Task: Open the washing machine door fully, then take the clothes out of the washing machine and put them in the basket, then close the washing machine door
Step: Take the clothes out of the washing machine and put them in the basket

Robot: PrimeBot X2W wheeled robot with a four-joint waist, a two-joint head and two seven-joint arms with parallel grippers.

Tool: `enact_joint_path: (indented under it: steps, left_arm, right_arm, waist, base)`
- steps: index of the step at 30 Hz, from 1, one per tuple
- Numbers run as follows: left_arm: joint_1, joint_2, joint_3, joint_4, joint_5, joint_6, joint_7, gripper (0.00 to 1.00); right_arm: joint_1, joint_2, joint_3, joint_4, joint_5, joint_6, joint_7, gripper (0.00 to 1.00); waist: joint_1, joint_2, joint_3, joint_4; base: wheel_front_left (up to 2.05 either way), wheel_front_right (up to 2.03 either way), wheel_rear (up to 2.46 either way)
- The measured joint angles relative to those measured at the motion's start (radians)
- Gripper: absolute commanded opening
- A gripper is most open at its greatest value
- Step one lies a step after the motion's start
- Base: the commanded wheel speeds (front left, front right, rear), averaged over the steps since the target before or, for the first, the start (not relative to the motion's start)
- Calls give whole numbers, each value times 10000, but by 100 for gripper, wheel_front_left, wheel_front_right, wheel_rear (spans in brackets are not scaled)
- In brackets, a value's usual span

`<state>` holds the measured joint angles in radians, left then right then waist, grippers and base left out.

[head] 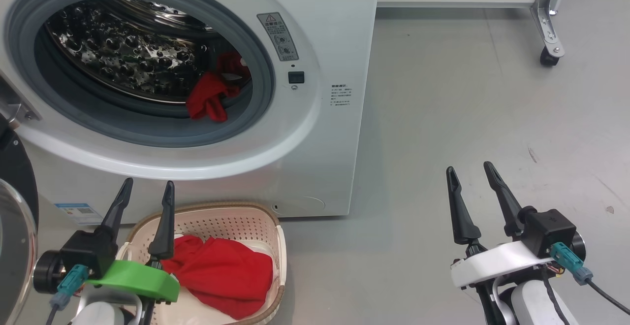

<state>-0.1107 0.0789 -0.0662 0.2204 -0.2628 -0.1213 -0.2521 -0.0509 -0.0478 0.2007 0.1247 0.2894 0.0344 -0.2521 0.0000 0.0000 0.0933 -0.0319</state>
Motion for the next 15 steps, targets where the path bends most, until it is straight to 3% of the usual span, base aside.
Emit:
enact_joint_path:
  steps: [15]
  left_arm:
    - [237, -29, -15, -73, 25, -2, 0, 100]
  right_arm:
    - [9, 4, 4, -8, 0, 29, 0, 100]
  waist:
    - [0, 0, 78, -52]
  base:
    - [0, 0, 0]
